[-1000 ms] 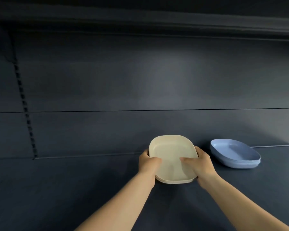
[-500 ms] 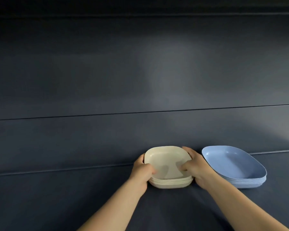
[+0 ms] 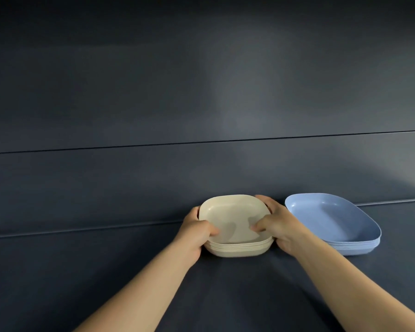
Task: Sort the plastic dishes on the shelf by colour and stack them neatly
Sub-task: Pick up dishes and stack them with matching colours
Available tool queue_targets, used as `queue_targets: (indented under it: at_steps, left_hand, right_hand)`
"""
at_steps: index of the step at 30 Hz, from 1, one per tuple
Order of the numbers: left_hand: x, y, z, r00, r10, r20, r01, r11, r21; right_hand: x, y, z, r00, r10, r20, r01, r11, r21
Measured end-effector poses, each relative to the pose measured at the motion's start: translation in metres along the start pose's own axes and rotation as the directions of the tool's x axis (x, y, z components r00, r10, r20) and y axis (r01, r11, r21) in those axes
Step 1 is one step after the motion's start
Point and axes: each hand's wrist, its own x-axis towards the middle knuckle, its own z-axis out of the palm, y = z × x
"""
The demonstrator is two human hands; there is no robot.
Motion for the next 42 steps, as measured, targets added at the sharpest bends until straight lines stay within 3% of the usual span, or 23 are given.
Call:
queue_targets:
  at_steps: [16, 20, 23, 26, 30, 32, 36, 42]
  left_hand:
    - [0.0, 0.008, 0.003, 0.998, -0.057, -0.033, 0.059, 0.994, 0.087]
    - [-0.01, 0.02, -0.01, 0.993, -0.075, 0.093, 0.062, 0.989, 0.131]
    - [-0.026, 0.038, -0.039, 0.99, -0.025, 0.139, -0.015, 0.959, 0.281]
    - [-0.048, 0.06, -0.084, 0.98, 0.079, 0.183, -0.171, 0.805, 0.568]
    - [-0.089, 0.082, -0.159, 0.951, 0.171, 0.256, -0.302, 0.349, 0.887]
    - [-0.108, 0.088, -0.202, 0.947, 0.184, 0.265, -0.301, 0.207, 0.931]
    - [-0.145, 0.092, -0.3, 0.953, 0.196, 0.231, -0.251, 0.083, 0.964]
    - [-0.206, 0.084, -0.465, 0.968, 0.202, 0.146, -0.163, 0.068, 0.984]
  right_hand:
    - [-0.007, -0.01, 0.001, 1.0, 0.005, -0.012, -0.007, 0.992, -0.128]
    - [-0.019, -0.024, -0.001, 0.999, -0.04, -0.03, 0.026, 0.927, -0.375]
    - [-0.035, -0.048, 0.005, 0.992, -0.123, -0.025, 0.077, 0.751, -0.656]
    - [-0.057, -0.077, 0.027, 0.973, -0.222, 0.063, 0.179, 0.551, -0.815]
    - [-0.092, -0.11, 0.084, 0.942, -0.272, 0.195, 0.281, 0.33, -0.901]
    - [-0.112, -0.126, 0.123, 0.931, -0.274, 0.241, 0.316, 0.273, -0.909]
    - [-0.157, -0.152, 0.214, 0.905, -0.293, 0.307, 0.38, 0.234, -0.895]
    - [-0.223, -0.188, 0.362, 0.863, -0.321, 0.391, 0.471, 0.226, -0.853]
